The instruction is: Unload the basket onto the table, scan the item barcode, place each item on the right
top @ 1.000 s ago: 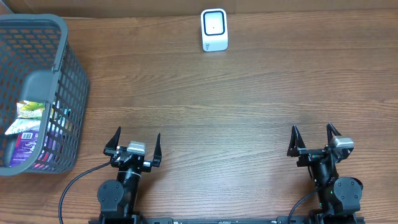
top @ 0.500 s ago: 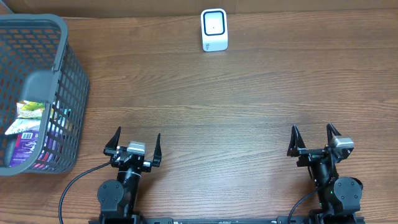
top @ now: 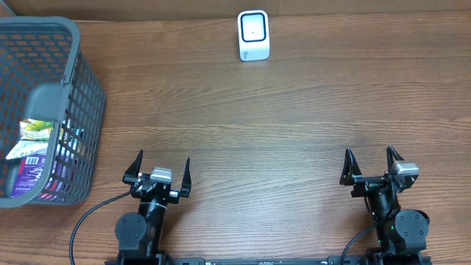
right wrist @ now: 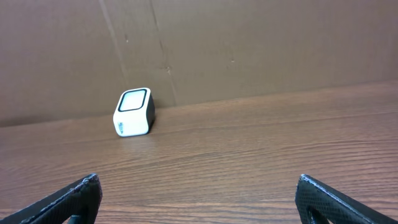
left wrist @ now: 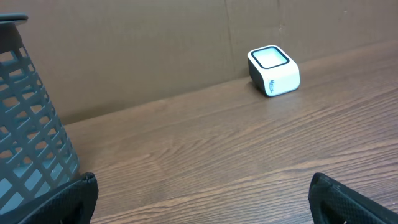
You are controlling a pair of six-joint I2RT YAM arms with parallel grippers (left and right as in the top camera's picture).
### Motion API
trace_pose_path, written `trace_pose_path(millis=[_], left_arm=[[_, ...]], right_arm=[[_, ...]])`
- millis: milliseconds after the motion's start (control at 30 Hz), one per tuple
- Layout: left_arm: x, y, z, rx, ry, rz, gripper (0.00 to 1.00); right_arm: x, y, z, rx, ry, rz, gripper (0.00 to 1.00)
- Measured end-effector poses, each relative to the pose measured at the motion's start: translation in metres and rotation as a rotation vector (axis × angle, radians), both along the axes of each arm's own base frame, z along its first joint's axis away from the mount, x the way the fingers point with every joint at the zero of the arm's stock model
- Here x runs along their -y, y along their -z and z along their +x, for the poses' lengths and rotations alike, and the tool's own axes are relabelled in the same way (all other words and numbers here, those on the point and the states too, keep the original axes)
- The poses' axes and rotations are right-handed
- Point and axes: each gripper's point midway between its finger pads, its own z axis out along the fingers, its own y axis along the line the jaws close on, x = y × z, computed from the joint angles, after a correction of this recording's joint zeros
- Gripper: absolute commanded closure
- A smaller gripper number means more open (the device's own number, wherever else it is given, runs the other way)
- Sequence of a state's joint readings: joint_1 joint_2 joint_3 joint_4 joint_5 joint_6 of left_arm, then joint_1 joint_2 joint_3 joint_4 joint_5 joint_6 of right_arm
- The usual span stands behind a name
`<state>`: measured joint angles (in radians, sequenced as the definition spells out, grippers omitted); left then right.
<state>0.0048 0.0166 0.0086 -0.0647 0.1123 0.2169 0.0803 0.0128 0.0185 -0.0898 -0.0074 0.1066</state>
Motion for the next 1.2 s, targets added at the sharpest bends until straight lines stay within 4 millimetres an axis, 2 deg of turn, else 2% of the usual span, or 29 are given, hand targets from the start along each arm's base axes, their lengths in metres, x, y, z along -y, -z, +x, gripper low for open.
trace_pose_path(millis=[200,367,500,567,633,700,767,800,833,900,967,1000,1033,1067,1200], left_arm=[[0.000,0.000,0.000,0.000,0.000,0.000,0.00],[0.009,-0.001,-0.001,0.001,0.052,-0.019,0.00],[0.013,-0.004,-0.004,-0.018,0.072,-0.052,0.00],[0.013,-0.014,-0.007,-0.033,0.070,-0.059,0.00],[0.012,-0.049,-0.012,-0.011,0.067,-0.061,0.00],[0.012,-0.077,-0.012,-0.018,0.066,-0.061,0.00],[0.012,-0.104,-0.005,-0.039,0.066,-0.062,0.00],[0.012,-0.124,0.001,-0.058,0.067,-0.063,0.00],[0.013,-0.134,0.004,-0.073,0.069,-0.064,0.00],[0.014,-0.153,0.013,-0.162,0.076,-0.069,0.00],[0.015,-0.174,0.024,-0.280,0.079,-0.078,0.00],[0.016,-0.208,0.038,-0.307,0.080,-0.082,0.00],[0.015,-0.206,0.037,-0.393,0.076,-0.085,0.00],[0.015,-0.215,0.037,-0.463,0.075,-0.087,0.00],[0.020,-0.266,0.062,-0.516,0.102,-0.097,0.00]], right_arm=[[0.000,0.000,0.000,0.000,0.000,0.000,0.00],[0.000,0.000,0.000,0.001,0.000,0.000,0.00],[-0.001,-0.011,0.000,0.044,-0.003,0.004,0.00],[-0.002,-0.016,0.000,0.063,-0.014,0.005,0.00],[-0.003,-0.021,-0.002,0.066,-0.019,0.005,0.00],[-0.004,-0.042,-0.005,0.089,-0.023,0.007,0.00],[-0.004,-0.074,-0.010,0.129,-0.031,0.010,0.00],[-0.005,-0.093,-0.013,0.141,-0.033,0.011,0.00],[-0.005,-0.116,-0.015,0.148,-0.036,0.011,0.00],[-0.005,-0.138,-0.014,0.124,-0.038,0.009,0.00],[-0.007,-0.150,-0.008,0.045,-0.042,0.002,0.00],[-0.009,-0.165,-0.001,0.011,-0.051,-0.001,0.00],[-0.010,-0.163,0.003,-0.090,-0.059,-0.005,0.00],[-0.012,-0.169,0.006,-0.104,-0.064,-0.007,0.00],[-0.019,-0.188,0.026,-0.257,-0.097,-0.012,0.00]])
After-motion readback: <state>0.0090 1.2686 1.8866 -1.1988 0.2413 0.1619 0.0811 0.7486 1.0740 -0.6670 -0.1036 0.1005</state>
